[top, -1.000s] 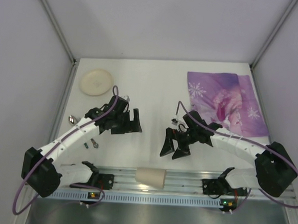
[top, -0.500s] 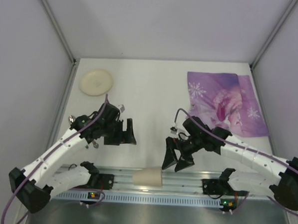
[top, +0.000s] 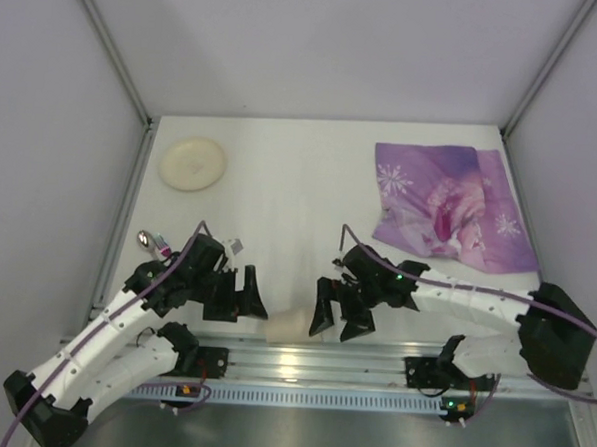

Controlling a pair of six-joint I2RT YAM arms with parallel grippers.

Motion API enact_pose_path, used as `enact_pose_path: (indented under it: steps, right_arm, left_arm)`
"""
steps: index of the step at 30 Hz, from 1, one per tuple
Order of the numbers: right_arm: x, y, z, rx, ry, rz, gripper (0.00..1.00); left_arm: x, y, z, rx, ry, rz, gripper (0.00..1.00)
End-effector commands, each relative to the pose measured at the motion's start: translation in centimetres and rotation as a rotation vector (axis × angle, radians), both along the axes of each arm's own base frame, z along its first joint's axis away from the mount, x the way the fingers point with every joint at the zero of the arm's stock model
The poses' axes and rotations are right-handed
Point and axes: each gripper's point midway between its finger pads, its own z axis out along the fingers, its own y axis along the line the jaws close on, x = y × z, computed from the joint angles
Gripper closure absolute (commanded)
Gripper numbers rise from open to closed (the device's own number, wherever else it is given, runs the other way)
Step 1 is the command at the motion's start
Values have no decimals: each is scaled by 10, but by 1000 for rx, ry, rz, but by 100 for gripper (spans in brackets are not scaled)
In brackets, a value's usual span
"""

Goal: Set the dinner table for one person

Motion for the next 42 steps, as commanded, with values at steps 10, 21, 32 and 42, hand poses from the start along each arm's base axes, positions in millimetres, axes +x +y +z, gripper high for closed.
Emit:
enact_pose_path:
  steps: [10,21,32,42]
  right_arm:
    - [77,84,-3,-62,-312,23,0]
    - [95,119,5,12,-369,30,10]
    - [159,122,11,-252,-540,129,100]
    - [347,11,116,-711,-857,-47,100]
  left_arm:
    - [6,-5,6,-47,-26,50,8]
    - [11,2,4,14,-60,25,7]
    - [23,1,10,38,-112,4,7]
    - [33,-1,7,20,-163,37,7]
